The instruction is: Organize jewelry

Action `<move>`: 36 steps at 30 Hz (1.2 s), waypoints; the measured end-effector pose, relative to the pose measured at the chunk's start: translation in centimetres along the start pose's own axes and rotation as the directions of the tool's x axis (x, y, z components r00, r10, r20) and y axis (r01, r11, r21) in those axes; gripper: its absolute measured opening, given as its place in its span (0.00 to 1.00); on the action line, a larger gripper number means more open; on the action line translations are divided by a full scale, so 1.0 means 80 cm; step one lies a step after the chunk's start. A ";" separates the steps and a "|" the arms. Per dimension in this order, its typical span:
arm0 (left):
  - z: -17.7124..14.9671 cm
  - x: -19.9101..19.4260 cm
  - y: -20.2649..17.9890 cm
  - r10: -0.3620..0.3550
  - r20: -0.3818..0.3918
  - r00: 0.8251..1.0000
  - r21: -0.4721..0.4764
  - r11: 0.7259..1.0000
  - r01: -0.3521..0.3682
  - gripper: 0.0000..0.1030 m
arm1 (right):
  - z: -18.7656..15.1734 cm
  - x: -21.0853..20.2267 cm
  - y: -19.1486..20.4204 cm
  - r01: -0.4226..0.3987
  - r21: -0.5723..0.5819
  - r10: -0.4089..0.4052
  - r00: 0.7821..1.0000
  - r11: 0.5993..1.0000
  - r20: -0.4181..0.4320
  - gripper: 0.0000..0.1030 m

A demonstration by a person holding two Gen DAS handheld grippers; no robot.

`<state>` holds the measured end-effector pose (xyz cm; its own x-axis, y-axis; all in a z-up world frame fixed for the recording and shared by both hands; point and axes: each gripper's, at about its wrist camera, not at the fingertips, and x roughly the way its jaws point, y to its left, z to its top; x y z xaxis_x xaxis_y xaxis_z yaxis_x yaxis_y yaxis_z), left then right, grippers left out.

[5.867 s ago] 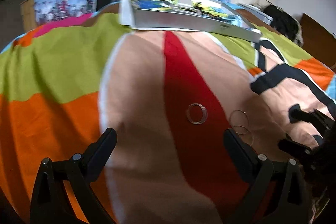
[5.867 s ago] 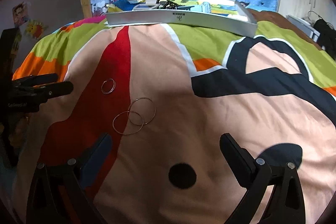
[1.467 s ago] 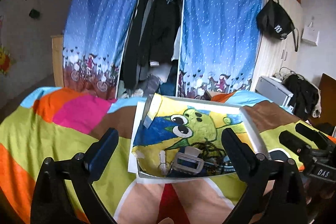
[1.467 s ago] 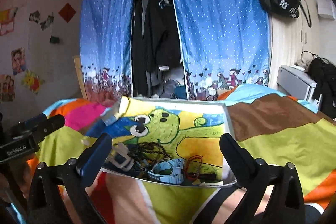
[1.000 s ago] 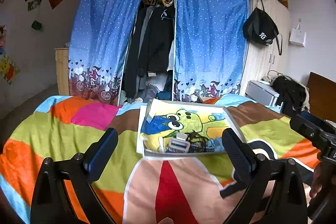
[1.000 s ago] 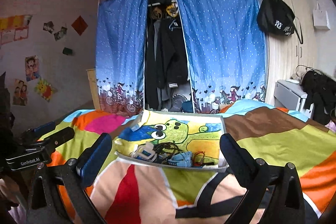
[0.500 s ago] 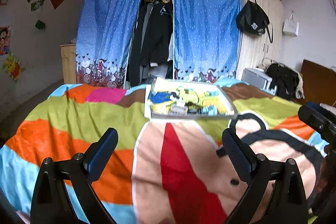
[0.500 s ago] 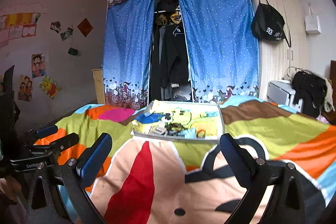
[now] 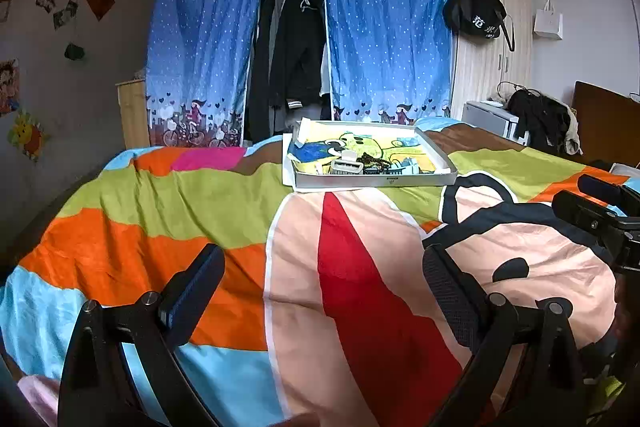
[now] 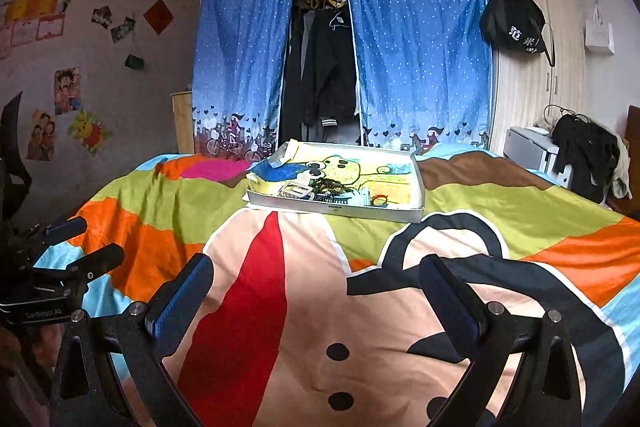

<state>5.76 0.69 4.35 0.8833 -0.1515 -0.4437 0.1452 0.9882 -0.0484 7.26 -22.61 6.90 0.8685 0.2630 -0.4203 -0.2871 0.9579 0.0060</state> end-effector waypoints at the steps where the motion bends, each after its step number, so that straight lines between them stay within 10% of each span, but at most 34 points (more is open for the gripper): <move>1: -0.001 0.002 0.001 -0.001 -0.004 1.000 -0.004 1.000 0.001 0.94 | -0.001 0.000 0.001 -0.001 -0.001 0.001 1.000 1.000 0.000 1.00; 36: -0.012 0.013 0.032 0.008 -0.061 0.998 -0.095 0.995 -0.013 0.94 | -0.010 0.014 0.010 -0.004 -0.001 0.004 0.999 1.000 -0.042 1.00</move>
<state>6.61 3.11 2.89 0.8557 -0.1423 -0.4975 0.0903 0.9877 -0.1273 7.68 -21.65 5.70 0.8493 0.2617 -0.4584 -0.2911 0.9567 0.0068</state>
